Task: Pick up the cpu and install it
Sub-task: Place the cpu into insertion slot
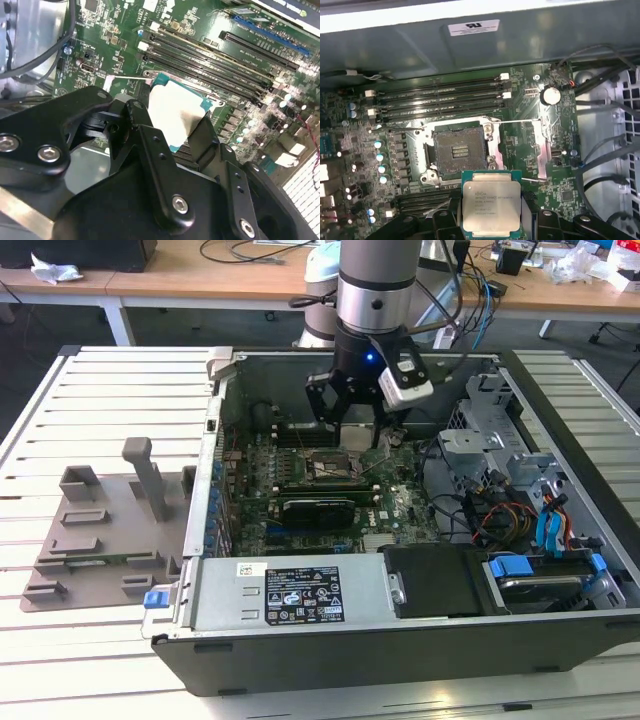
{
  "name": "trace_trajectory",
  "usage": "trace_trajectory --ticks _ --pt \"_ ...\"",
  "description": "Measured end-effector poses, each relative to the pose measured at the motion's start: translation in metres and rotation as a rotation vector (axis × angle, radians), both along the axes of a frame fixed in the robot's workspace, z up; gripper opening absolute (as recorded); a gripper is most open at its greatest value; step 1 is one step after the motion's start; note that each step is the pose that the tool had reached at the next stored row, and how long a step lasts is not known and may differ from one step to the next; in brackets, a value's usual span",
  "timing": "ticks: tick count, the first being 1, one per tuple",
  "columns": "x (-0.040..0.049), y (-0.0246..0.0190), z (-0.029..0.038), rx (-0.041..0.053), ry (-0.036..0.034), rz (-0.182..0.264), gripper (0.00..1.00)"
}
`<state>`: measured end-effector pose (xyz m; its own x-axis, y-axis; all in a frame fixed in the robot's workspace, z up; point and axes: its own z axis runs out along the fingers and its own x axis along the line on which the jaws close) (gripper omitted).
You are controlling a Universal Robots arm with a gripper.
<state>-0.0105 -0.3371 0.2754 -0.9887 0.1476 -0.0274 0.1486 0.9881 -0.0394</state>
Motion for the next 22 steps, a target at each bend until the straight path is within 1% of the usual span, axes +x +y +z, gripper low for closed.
trace_trajectory --ticks 1,3,5,8,11,22 --pt "0.0000 0.0000 0.0000 -0.0010 0.0000 -0.020 0.55" --pt "0.0000 0.0000 0.0000 -0.0015 0.0000 -0.034 0.55" --pt "0.0000 0.0000 -0.0001 -0.0024 0.0000 -0.058 0.55" --pt "0.0000 0.0000 -0.0003 -0.0044 0.0001 -0.121 0.55" --pt "0.0000 0.0000 -0.0004 -0.0056 0.0001 -0.164 0.55" --pt "0.0000 0.0000 -0.0008 -0.0083 0.0002 -0.267 0.55"
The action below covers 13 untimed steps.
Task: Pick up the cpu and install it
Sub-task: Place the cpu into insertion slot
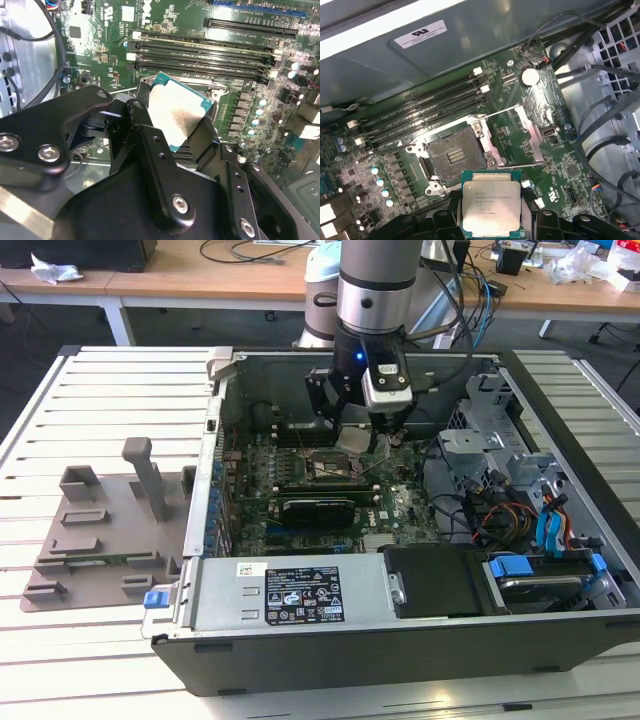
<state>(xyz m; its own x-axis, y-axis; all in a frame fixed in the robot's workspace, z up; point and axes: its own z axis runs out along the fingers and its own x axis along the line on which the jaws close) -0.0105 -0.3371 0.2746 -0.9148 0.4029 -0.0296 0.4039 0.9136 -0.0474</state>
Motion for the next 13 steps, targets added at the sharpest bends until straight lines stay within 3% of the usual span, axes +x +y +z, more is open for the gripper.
trace_trajectory --ticks 4,13 --pt "0.0000 0.0000 -0.0001 -0.0009 -0.0001 -0.034 0.55" --pt "0.0000 0.0000 -0.0006 -0.0034 0.0000 -0.199 0.55"
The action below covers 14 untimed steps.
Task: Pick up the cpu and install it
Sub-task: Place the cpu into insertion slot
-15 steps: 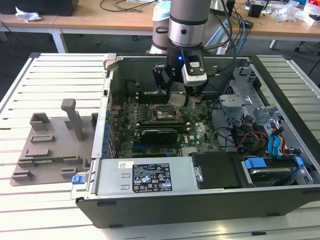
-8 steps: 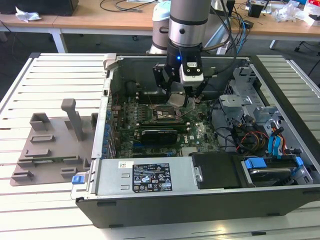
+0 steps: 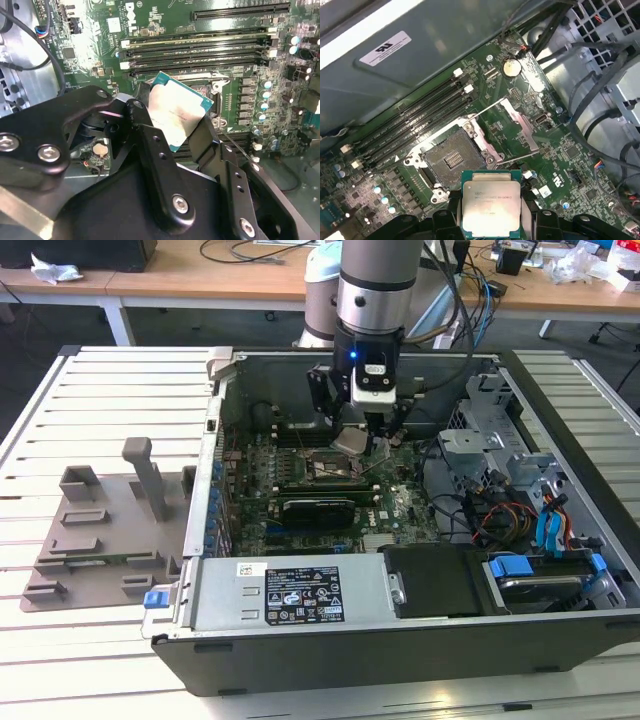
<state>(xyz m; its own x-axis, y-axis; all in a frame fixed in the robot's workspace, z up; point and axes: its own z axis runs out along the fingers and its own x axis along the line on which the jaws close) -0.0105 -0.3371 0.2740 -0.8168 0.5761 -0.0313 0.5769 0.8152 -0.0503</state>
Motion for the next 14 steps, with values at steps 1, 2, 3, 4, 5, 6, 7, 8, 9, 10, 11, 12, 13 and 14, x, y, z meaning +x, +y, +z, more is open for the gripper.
trace_trajectory --ticks 1,2,3,4,5,6,7,8,9,10,11,12,13,14 --pt "0.0000 0.0000 0.0000 -0.0003 0.0000 -0.017 0.55" --pt "0.0000 0.0000 -0.0001 -0.0005 0.0000 -0.041 0.55" --pt "0.0000 0.0000 -0.0001 -0.0007 0.0000 -0.055 0.55" --pt "0.0000 0.0000 -0.0002 -0.0009 0.0000 -0.070 0.55" --pt "0.0000 0.0000 -0.0002 -0.0012 0.0000 -0.093 0.55" --pt "0.0000 0.0000 -0.0003 -0.0013 0.0000 -0.103 0.55" --pt "0.0000 0.0000 -0.0003 -0.0014 0.0000 -0.110 0.55" --pt "0.0000 0.0000 -0.0003 -0.0015 0.0000 -0.117 0.55" --pt "0.0000 0.0000 -0.0003 -0.0015 0.0000 -0.125 0.55" --pt "0.0000 0.0000 -0.0003 -0.0017 0.0000 -0.134 0.55" --pt "0.0000 0.0000 -0.0004 -0.0020 0.0000 -0.149 0.55" --pt "0.0000 0.0000 -0.0004 -0.0024 0.0000 -0.162 0.55" --pt "0.0000 0.0000 -0.0004 -0.0028 0.0000 -0.177 0.55" --pt "0.0000 0.0000 -0.0005 -0.0031 -0.0001 -0.190 0.55"
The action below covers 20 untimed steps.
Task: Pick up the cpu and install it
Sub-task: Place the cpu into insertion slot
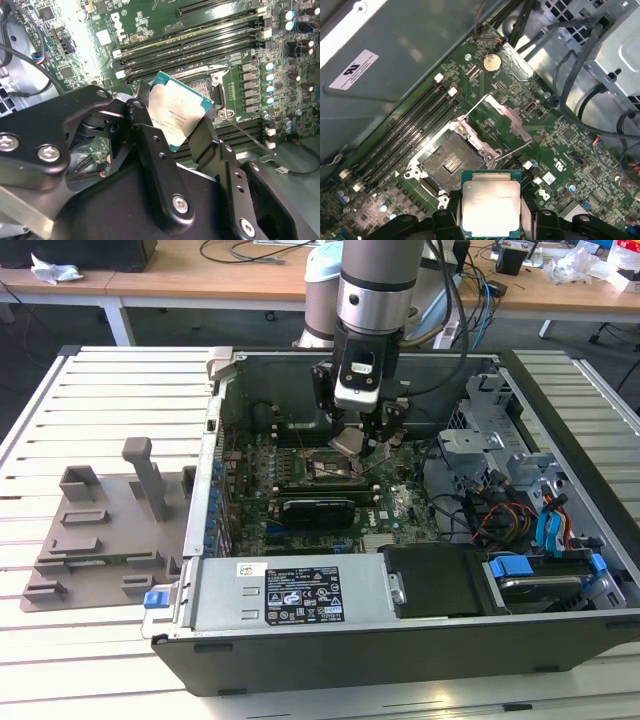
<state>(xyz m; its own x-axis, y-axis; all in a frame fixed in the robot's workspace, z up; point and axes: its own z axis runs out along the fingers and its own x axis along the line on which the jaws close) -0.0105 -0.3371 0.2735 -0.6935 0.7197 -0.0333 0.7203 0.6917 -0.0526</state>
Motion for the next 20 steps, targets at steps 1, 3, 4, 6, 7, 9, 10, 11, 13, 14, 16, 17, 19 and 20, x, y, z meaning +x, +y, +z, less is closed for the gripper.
trace_trajectory --ticks 1,3,4,6,7,9,10,11,13,14,16,17,19,20 --pt "0.0000 0.0000 0.0000 -0.0004 0.0000 -0.011 0.55" --pt "0.0000 0.0000 -0.0001 -0.0012 0.0000 -0.037 0.55" --pt "0.0000 0.0000 -0.0001 -0.0015 0.0001 -0.048 0.55" --pt "0.0000 0.0000 -0.0002 -0.0019 0.0000 -0.073 0.55" --pt "0.0000 0.0000 -0.0002 -0.0022 0.0000 -0.081 0.55" --pt "0.0000 0.0000 -0.0002 -0.0026 0.0000 -0.107 0.55" --pt "0.0000 0.0000 -0.0002 -0.0029 0.0001 -0.121 0.55" --pt "0.0000 0.0000 -0.0002 -0.0035 0.0001 -0.137 0.55" --pt "0.0000 0.0000 -0.0003 -0.0041 0.0001 -0.165 0.55" --pt "0.0000 0.0000 -0.0003 -0.0041 0.0001 -0.184 0.55" --pt "0.0000 0.0000 -0.0004 -0.0041 0.0001 -0.216 0.55" --pt "0.0000 0.0000 -0.0005 -0.0042 0.0002 -0.233 0.55" --pt "0.0000 0.0000 -0.0005 -0.0044 0.0002 -0.259 0.55" --pt "0.0000 0.0000 -0.0005 -0.0046 0.0002 -0.268 0.55"
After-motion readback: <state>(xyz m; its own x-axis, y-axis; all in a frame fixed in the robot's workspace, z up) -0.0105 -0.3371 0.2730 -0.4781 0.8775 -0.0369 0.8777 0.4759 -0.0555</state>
